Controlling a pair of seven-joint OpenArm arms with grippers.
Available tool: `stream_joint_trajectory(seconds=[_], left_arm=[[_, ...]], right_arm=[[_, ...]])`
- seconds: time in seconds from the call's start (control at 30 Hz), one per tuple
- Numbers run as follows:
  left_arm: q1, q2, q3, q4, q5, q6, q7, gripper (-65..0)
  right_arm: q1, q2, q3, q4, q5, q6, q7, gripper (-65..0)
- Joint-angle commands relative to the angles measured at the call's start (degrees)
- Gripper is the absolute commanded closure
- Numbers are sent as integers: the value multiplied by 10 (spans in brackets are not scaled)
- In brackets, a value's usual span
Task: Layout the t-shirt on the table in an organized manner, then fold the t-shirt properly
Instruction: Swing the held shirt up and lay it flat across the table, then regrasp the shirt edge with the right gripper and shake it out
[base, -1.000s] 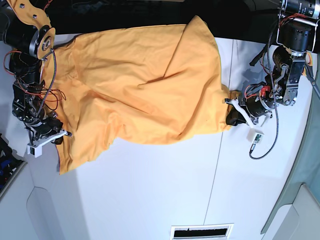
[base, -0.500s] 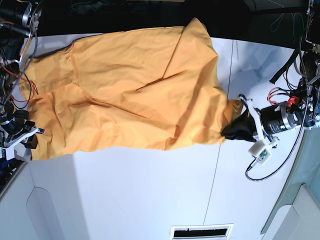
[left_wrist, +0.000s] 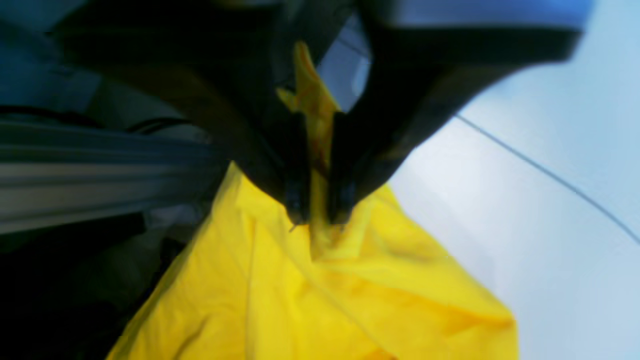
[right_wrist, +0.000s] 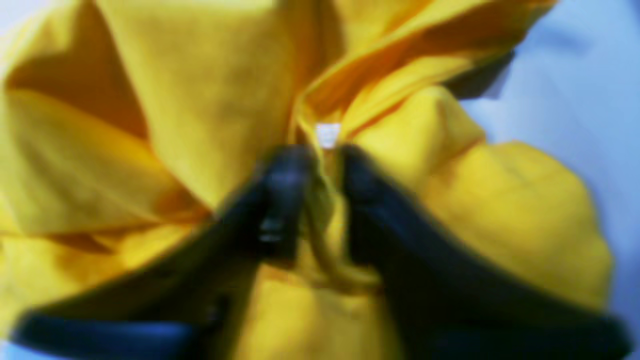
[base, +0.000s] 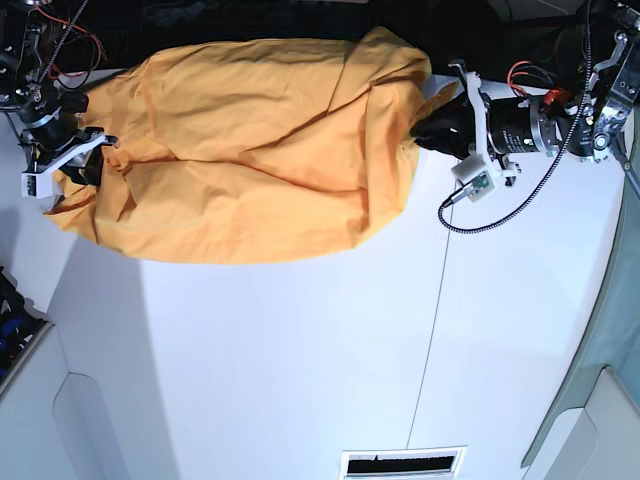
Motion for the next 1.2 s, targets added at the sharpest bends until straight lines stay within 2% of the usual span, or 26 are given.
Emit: stream_joint_trajectory(seconds=[0.0,0.03,0.2,0.37,0.47,0.5,0.57,0.73,0.87,0.93,0.97,1.03,1.07,1.1,1.13,1.17], left_arm=[[-4,-1,-3,7,1,-4,-15,-158],[-4,4,-3,7,11,-4,-15,-173],[-7,6,-3,7,23,-4,-18,-179],[-7,6,-3,7,23,-4,-18,-180],[-7,6,-3,7,31,-4,-18,-180],[-7,6,-3,7,35,-4,-19,-180],[-8,6,-3,4,52,17,-32,-180],[-12,11,-3,-22,59,17,-44,-180],[-14,22,-3,-38,60,17,-42,-180],[-17,26,-3,-42,60,17,-42,-180],[-17,26,-3,-43,59,17,-42,-179],[-17,27,-3,-49,59,17,-42,-156],[-17,27,-3,-55,59,17,-42,-107],[-17,27,-3,-62,59,17,-42,-41],[-19,27,-3,-68,59,17,-42,0],[-20,27,-3,-72,59,17,-41,0]], right_arm=[[5,9,2,10,10,2,5,-269],[7,9,2,13,21,2,5,-295],[34,8,15,61,61,2,4,-297],[103,8,22,74,52,2,-19,-297],[150,8,11,60,10,-15,-19,-297],[169,9,3,45,-12,-22,-19,-297],[206,9,-20,-2,-48,-24,-19,-297],[275,16,-122,-147,-100,-21,-17,-297],[289,23,-199,-209,-112,5,-17,-297],[285,23,-226,-209,-112,7,-17,-291],[284,23,-238,-209,-112,6,-17,-266],[282,23,-256,-209,-113,6,-24,-134],[281,23,-263,-209,-113,6,-26,-49],[282,23,-267,-209,-113,6,-26,0],[282,23,-269,-209,-111,6,-24,0],[284,22,-270,-209,-111,6,-16,0]])
